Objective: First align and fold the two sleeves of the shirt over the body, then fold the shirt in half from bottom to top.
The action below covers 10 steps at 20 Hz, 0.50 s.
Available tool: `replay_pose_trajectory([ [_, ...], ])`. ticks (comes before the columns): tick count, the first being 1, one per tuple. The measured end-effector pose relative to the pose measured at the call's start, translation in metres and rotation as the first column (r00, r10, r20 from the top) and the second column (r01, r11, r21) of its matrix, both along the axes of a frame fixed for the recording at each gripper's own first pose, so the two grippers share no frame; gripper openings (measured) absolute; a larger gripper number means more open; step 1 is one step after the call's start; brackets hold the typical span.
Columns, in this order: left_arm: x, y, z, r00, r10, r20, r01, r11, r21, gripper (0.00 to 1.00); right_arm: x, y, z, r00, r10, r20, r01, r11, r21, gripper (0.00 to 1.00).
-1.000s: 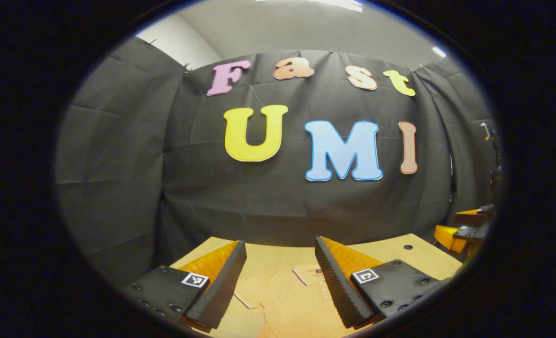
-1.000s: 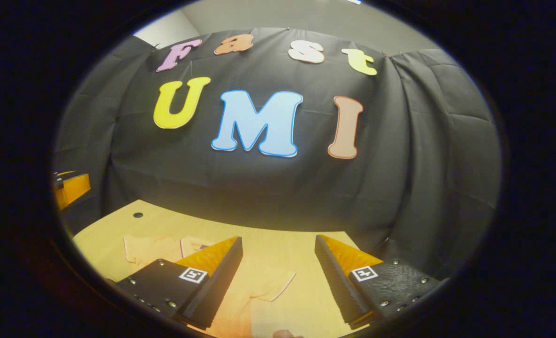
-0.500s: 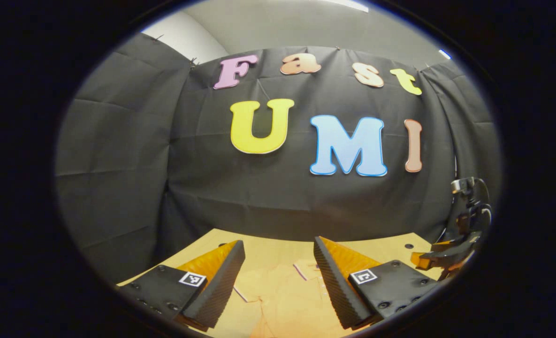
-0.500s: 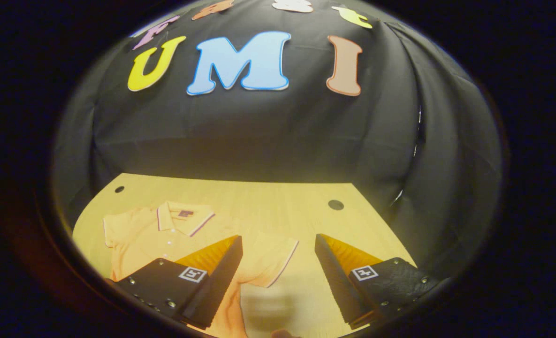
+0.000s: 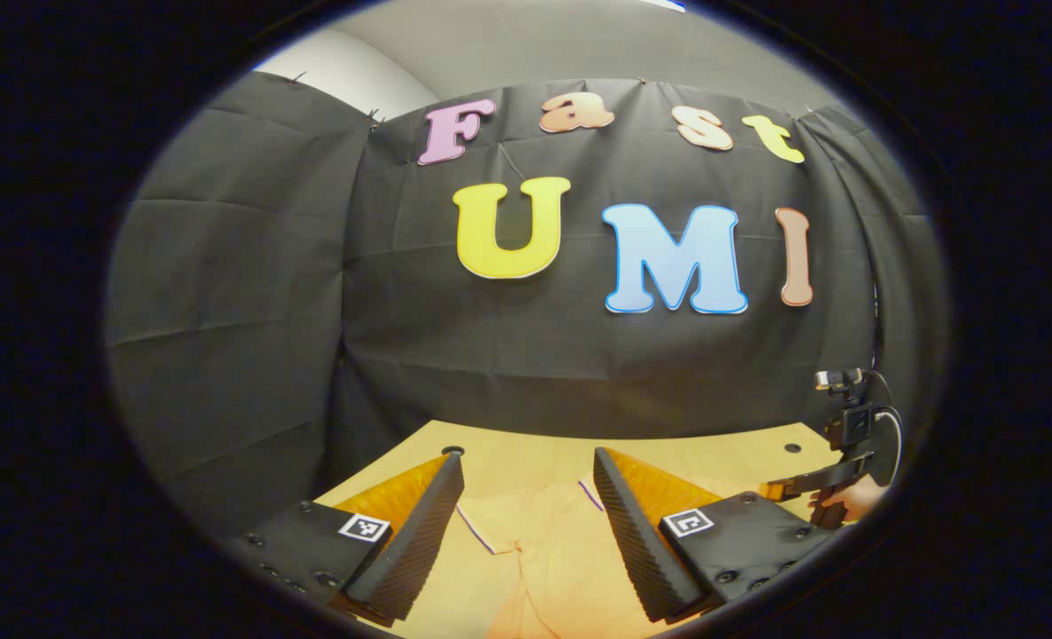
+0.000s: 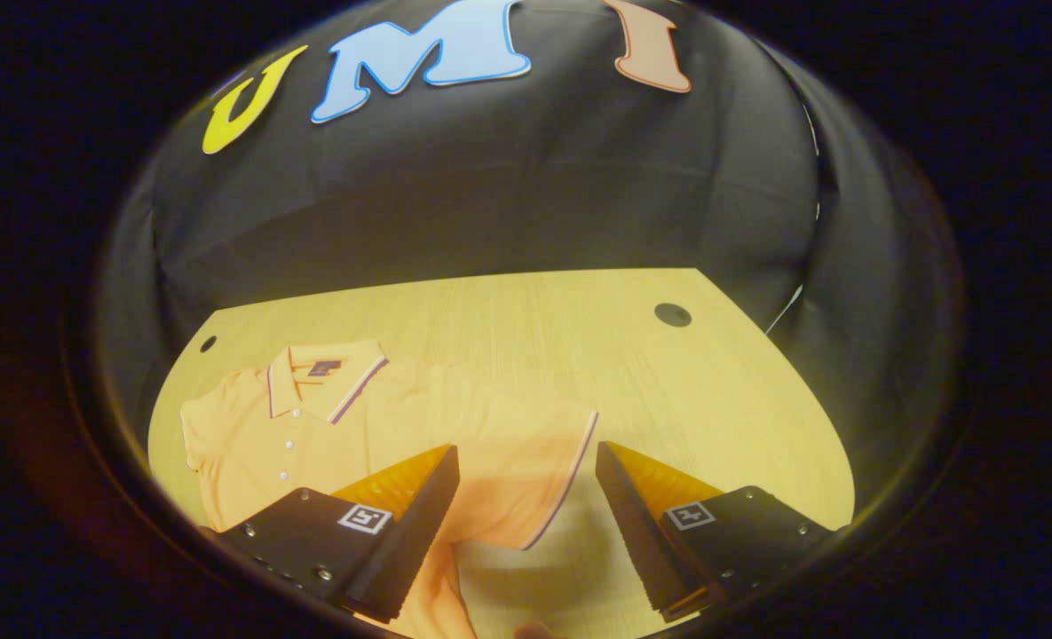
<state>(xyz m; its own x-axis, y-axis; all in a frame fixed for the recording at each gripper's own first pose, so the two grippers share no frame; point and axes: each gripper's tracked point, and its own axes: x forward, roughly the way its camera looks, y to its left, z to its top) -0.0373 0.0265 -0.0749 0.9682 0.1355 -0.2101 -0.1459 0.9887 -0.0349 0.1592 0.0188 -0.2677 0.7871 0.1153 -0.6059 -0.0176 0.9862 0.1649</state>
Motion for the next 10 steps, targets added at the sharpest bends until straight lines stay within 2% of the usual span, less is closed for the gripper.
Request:
replay_pose_trajectory([
  [5, -0.012, 0.006, -0.007, 1.0, 0.018, -0.023, -0.018, 1.0, -0.003, 0.96, 0.017, -0.008, -0.033, 0.996, -0.035, -0.085, 0.035, 0.999, 0.0, 0.96],
  [10, -0.021, 0.008, -0.017, 0.998, 0.026, -0.049, -0.026, 1.0, -0.015, 0.96, 0.026, -0.004, -0.051, 0.989, -0.025, -0.143, 0.027, 1.0, 0.014, 0.96],
])
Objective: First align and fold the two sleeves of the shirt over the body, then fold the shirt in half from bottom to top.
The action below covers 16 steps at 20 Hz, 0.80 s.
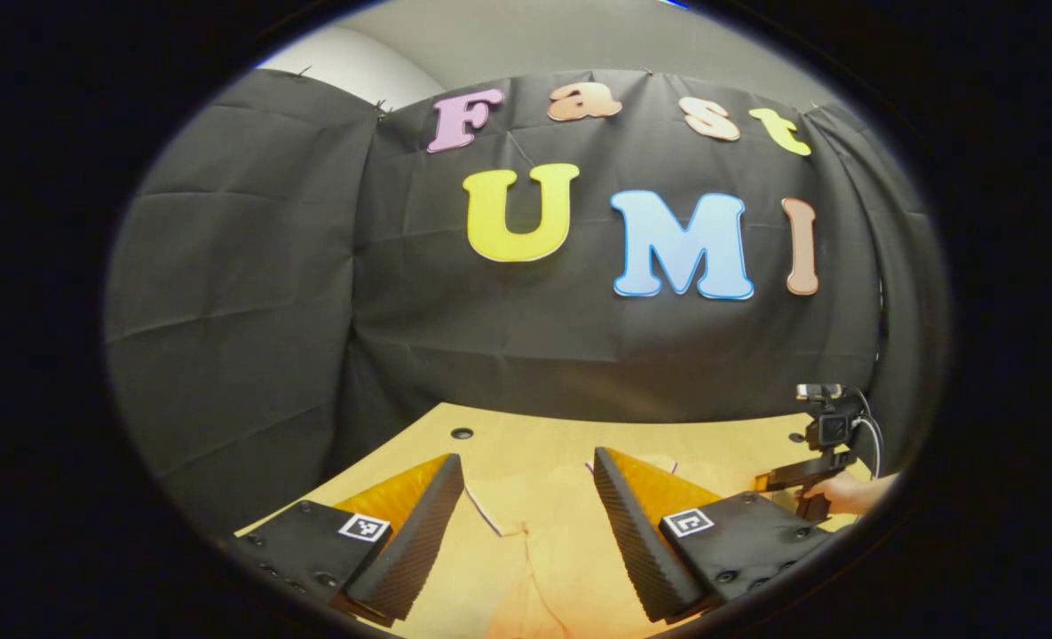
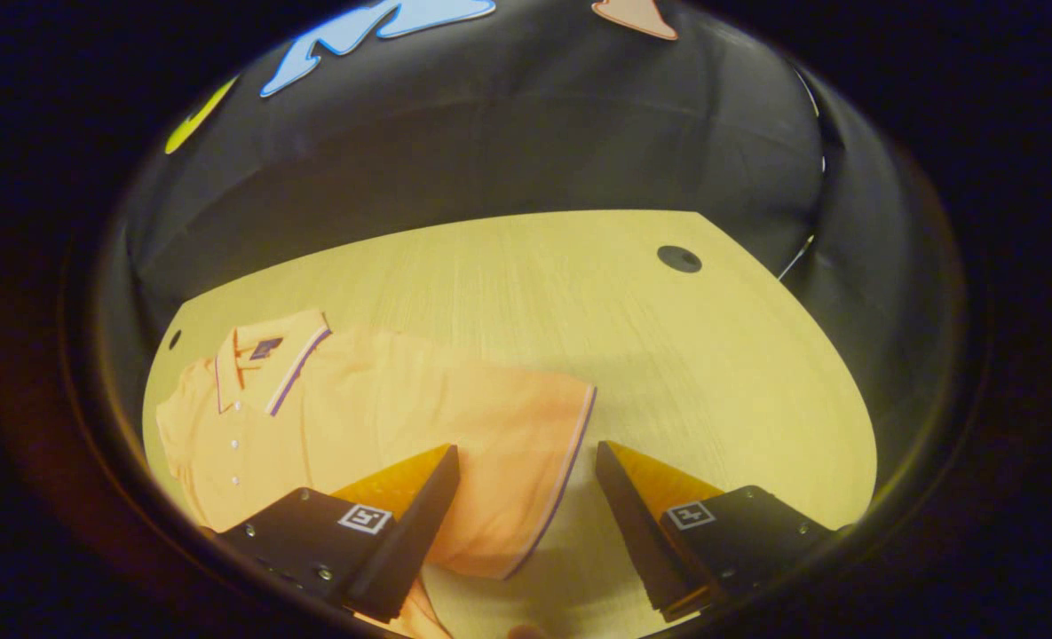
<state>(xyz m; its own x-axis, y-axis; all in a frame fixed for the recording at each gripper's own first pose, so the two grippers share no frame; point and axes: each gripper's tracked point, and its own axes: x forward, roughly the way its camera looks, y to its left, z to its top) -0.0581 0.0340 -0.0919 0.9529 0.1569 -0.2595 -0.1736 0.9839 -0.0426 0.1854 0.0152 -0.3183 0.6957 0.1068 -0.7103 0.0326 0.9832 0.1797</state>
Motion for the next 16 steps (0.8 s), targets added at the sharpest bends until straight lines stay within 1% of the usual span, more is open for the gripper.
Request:
replay_pose_trajectory([
  [1, -0.002, 0.0, 0.0, 1.0, 0.002, 0.0, -0.002, 1.0, 0.005, 0.96, 0.005, -0.001, 0.001, 1.0, 0.001, 0.022, -0.001, 1.0, -0.01, 0.95],
  [2, -0.004, 0.0, 0.001, 1.0, 0.003, 0.0, -0.003, 1.0, 0.009, 0.96, 0.006, 0.002, 0.001, 1.0, 0.013, 0.028, -0.013, 1.0, -0.011, 0.97],
  [4, -0.006, 0.001, 0.001, 1.0, 0.005, -0.002, -0.005, 1.0, 0.012, 0.96, 0.004, 0.003, 0.001, 0.999, 0.037, 0.03, -0.036, 0.999, -0.03, 0.96],
  [5, -0.008, 0.002, -0.001, 1.0, 0.006, -0.005, -0.006, 1.0, 0.01, 0.96, 0.003, 0.005, 0.001, 0.999, 0.041, 0.03, -0.04, 0.999, -0.035, 0.84],
  [9, -0.012, 0.002, -0.001, 1.0, 0.011, -0.007, -0.011, 1.0, 0.002, 0.96, 0.001, 0.012, 0.003, 0.998, 0.049, 0.029, -0.049, 0.999, -0.024, 0.5],
  [11, -0.015, 0.003, 0.0, 1.0, 0.013, -0.004, -0.013, 1.0, 0.005, 0.96, 0.002, 0.013, 0.003, 0.999, 0.043, 0.029, -0.042, 0.999, -0.024, 0.3],
  [12, -0.016, 0.004, 0.001, 1.0, 0.015, -0.002, -0.015, 1.0, 0.005, 0.96, 0.003, 0.015, 0.004, 0.999, 0.042, 0.025, -0.041, 0.999, -0.009, 0.3],
  [13, -0.017, 0.005, 0.001, 1.0, 0.016, -0.004, -0.016, 1.0, 0.002, 0.96, 0.004, 0.017, 0.003, 1.0, 0.026, 0.018, -0.026, 1.0, 0.004, 0.06],
  [15, -0.019, 0.006, -0.002, 1.0, 0.02, -0.008, -0.02, 1.0, 0.0, 0.96, 0.003, 0.02, 0.008, 1.0, 0.024, 0.017, -0.024, 0.999, 0.021, 0.07],
  [16, -0.02, 0.007, -0.003, 1.0, 0.021, -0.01, -0.021, 1.0, -0.001, 0.96, 0.004, 0.018, 0.012, 0.999, 0.029, 0.032, -0.029, 1.0, 0.0, 0.07],
])
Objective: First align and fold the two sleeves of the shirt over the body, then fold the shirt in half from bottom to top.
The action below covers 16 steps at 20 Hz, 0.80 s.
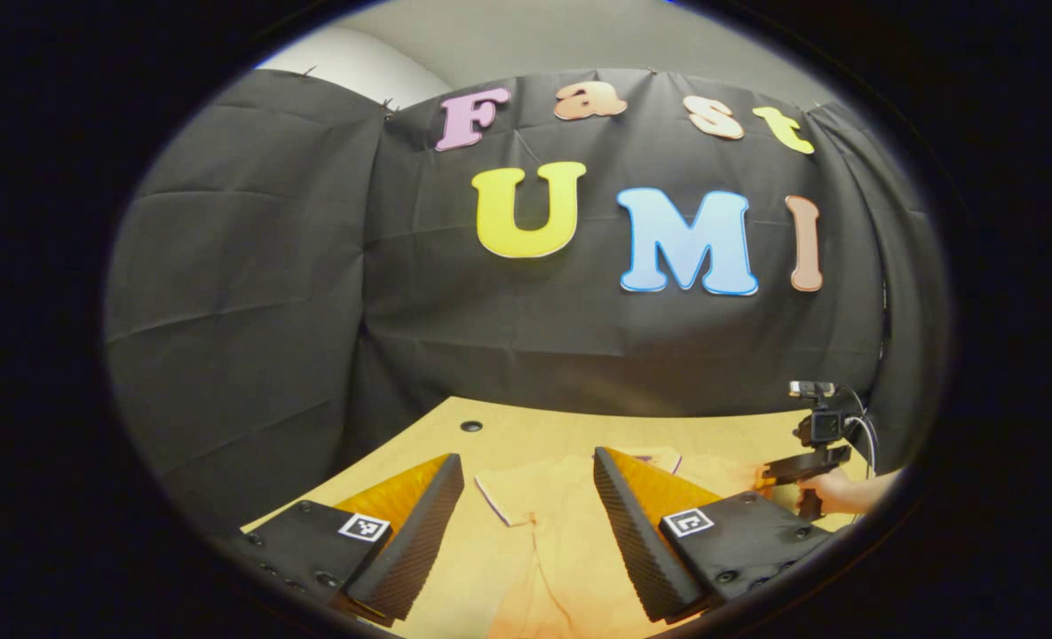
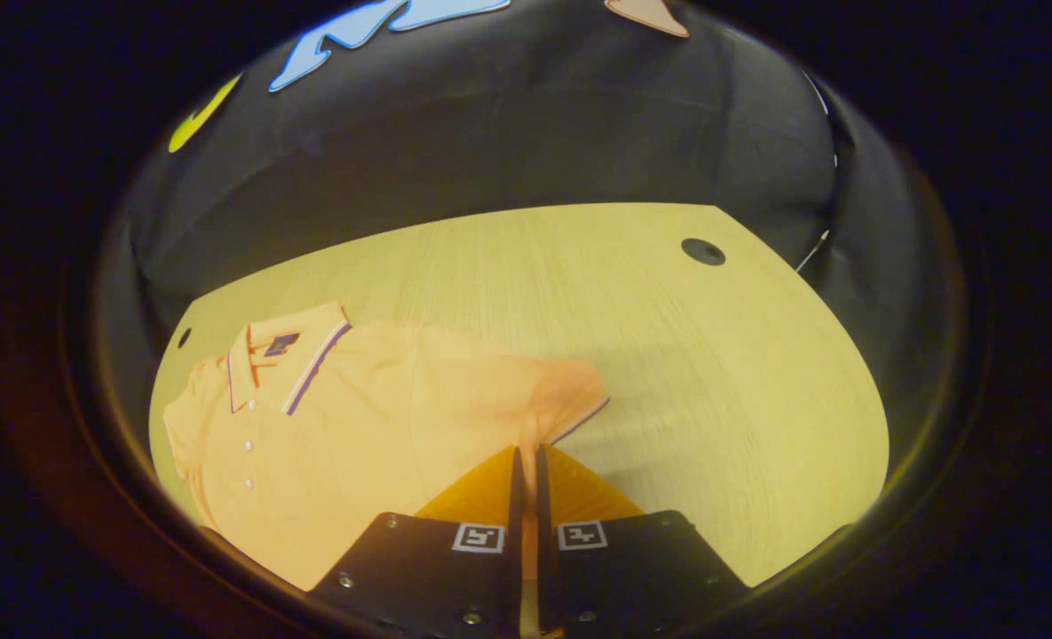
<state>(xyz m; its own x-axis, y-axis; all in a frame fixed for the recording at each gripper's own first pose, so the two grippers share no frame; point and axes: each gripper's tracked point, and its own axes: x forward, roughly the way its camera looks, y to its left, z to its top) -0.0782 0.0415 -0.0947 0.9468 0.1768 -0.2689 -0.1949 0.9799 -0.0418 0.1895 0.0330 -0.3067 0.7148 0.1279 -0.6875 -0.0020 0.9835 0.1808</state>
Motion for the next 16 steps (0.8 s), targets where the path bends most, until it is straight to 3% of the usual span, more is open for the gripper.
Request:
replay_pose_trajectory([
  [3, -0.001, 0.0, -0.001, 1.0, 0.002, -0.005, -0.002, 1.0, 0.001, 0.96, 0.002, 0.004, 0.018, 0.997, 0.04, 0.067, -0.037, 0.998, -0.051, 0.07],
  [8, -0.002, -0.002, -0.007, 1.0, -0.005, -0.014, 0.005, 1.0, -0.01, 0.96, 0.002, 0.035, 0.056, 0.978, 0.137, 0.159, -0.129, 0.99, -0.056, 0.07],
  [12, -0.006, -0.001, -0.008, 1.0, -0.003, -0.012, 0.003, 1.0, -0.001, 0.96, -0.003, 0.06, 0.065, 0.952, 0.234, 0.197, -0.211, 0.969, -0.131, 0.07],
  [16, -0.012, 0.01, -0.013, 0.999, 0.026, -0.023, -0.026, 1.0, -0.008, 0.96, -0.015, 0.093, 0.06, 0.921, 0.337, 0.194, -0.313, 0.939, -0.146, 0.07],
])
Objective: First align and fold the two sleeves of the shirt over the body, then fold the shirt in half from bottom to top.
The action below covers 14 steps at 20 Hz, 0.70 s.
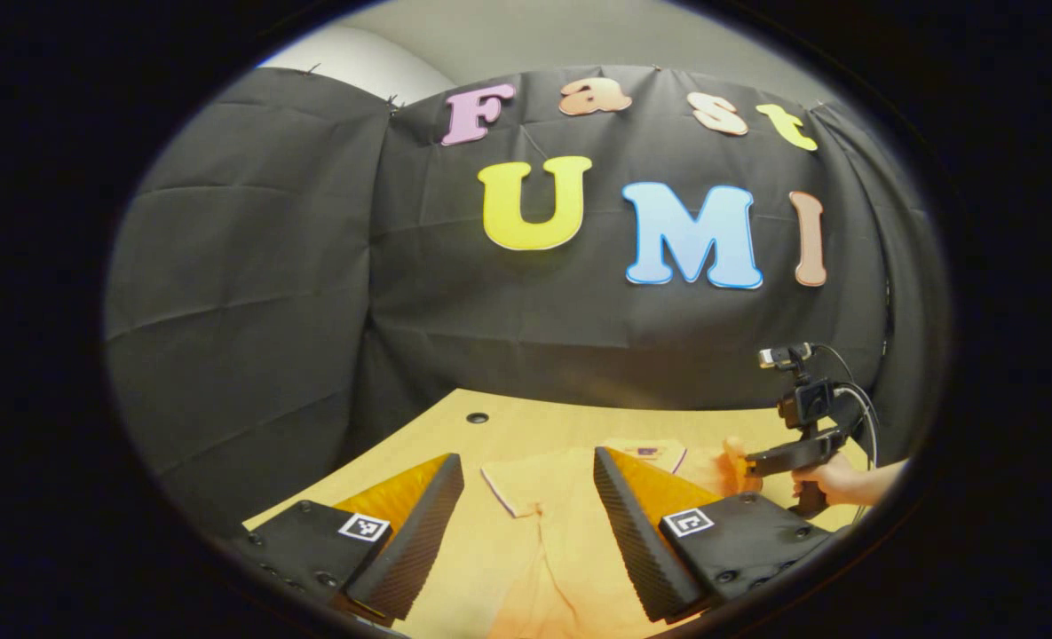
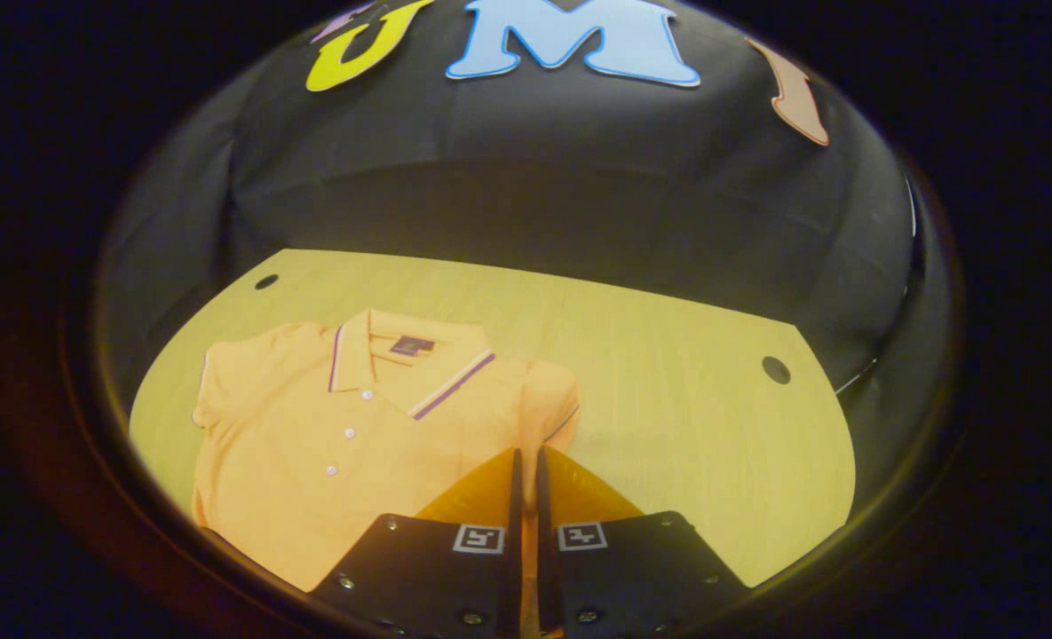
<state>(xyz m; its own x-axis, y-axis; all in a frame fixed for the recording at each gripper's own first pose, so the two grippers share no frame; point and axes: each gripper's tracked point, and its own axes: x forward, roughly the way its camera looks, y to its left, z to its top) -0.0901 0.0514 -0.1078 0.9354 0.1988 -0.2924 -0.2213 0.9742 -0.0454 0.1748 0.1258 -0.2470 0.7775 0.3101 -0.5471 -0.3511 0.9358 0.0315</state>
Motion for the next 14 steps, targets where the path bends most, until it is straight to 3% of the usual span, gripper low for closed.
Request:
replay_pose_trajectory([
  [4, -0.008, 0.011, -0.008, 1.0, 0.024, -0.015, -0.024, 1.0, -0.01, 0.96, -0.01, 0.016, -0.005, 0.998, 0.062, -0.005, -0.062, 0.998, -0.026, 0.1],
  [10, -0.003, 0.029, -0.021, 0.999, 0.017, -0.028, -0.018, 1.0, -0.004, 0.96, -0.016, 0.022, -0.007, 0.998, 0.067, -0.017, -0.068, 0.997, -0.037, 0.13],
  [11, 0.001, 0.033, -0.023, 1.0, 0.014, -0.027, -0.014, 1.0, -0.001, 0.96, -0.018, 0.024, -0.007, 0.998, 0.066, -0.022, -0.067, 0.997, -0.035, 0.25],
  [14, 0.016, 0.045, -0.031, 0.999, -0.008, -0.034, 0.008, 1.0, 0.006, 0.96, -0.024, 0.025, -0.003, 0.998, 0.051, -0.028, -0.052, 0.998, -0.038, 0.36],
])
